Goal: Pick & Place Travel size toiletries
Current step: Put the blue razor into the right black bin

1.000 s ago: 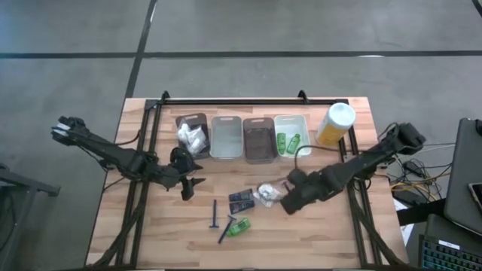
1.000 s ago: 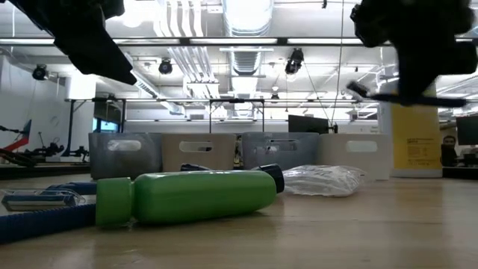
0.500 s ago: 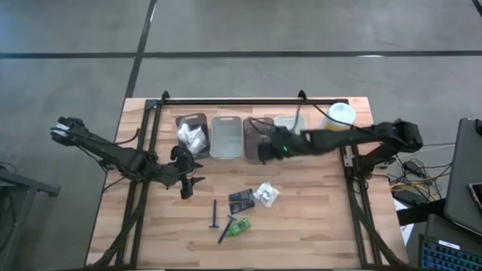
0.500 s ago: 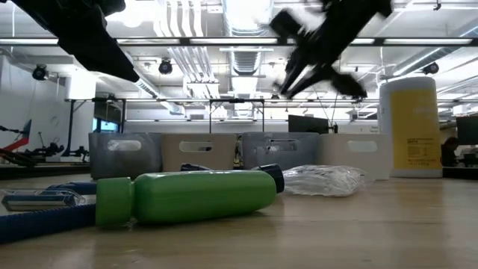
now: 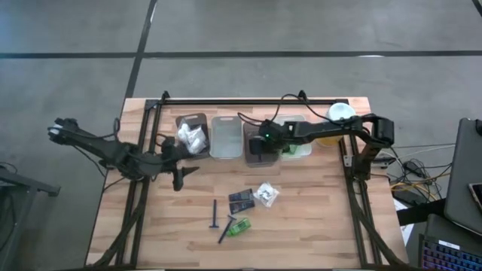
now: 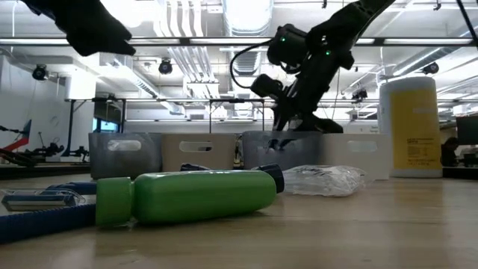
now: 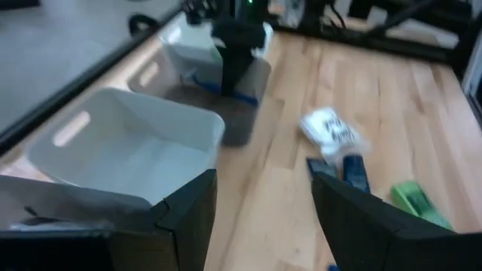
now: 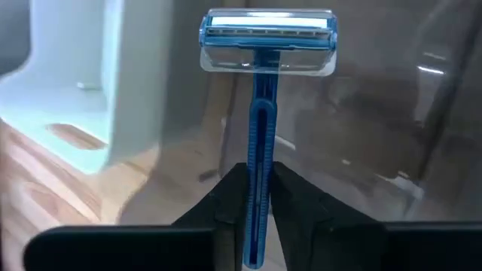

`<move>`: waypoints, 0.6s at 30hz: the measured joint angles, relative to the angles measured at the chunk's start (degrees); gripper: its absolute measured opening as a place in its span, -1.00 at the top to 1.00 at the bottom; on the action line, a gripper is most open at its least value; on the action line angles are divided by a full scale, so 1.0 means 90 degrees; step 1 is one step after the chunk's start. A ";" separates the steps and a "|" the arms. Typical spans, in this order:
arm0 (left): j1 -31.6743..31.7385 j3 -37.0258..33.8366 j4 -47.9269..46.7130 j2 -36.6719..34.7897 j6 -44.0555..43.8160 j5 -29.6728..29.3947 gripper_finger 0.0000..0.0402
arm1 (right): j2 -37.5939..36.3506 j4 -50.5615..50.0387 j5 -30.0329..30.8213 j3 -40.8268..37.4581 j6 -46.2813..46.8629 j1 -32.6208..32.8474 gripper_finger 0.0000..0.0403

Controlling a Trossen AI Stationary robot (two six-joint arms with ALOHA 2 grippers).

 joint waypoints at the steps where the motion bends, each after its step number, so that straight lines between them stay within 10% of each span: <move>1: 0.0002 0.0000 0.0000 -0.0082 0.0003 -0.0078 -0.11 | 0.0061 0.0011 0.0032 0.0051 -0.0002 0.0002 0.71; 18: 0.0011 0.0000 -0.0032 -0.0209 0.0051 0.0107 -0.11 | -0.0012 -0.1643 0.0761 0.1664 -0.1450 0.0538 -0.13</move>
